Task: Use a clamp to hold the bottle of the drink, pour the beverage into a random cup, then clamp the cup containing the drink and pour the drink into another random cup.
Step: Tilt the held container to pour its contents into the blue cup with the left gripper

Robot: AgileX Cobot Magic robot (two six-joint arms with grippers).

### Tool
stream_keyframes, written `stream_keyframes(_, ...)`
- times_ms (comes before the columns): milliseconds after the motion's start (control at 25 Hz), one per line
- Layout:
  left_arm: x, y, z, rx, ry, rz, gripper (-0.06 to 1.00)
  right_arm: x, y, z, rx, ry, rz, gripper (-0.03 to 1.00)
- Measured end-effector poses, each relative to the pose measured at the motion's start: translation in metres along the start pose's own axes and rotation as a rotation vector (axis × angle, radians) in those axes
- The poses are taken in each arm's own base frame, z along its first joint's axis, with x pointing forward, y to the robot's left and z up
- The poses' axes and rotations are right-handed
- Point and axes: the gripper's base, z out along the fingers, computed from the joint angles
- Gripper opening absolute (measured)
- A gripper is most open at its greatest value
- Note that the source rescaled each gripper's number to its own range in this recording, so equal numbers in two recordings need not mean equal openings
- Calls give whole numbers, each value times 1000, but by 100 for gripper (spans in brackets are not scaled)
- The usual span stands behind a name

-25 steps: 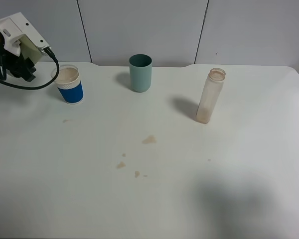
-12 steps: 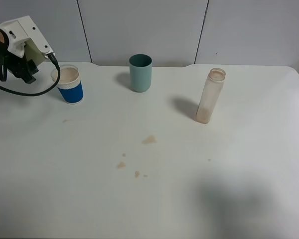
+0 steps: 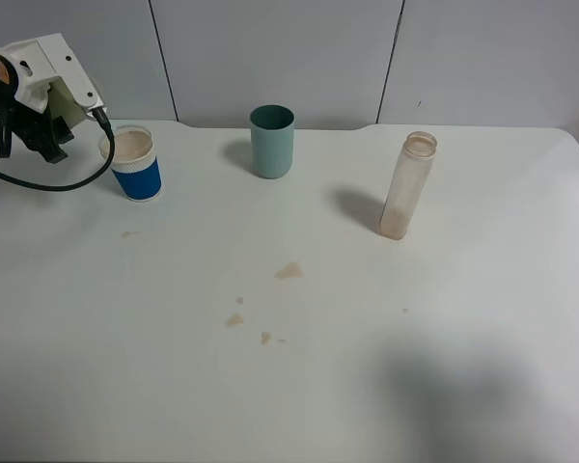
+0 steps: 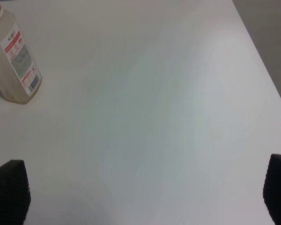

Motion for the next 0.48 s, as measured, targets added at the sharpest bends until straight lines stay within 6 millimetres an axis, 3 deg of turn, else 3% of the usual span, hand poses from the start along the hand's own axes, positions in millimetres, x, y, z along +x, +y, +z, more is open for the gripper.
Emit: stream_keyframes(480, -11, -6, -1, 8, -26, 81, 2, 0, 0, 0, 0, 0, 0, 100)
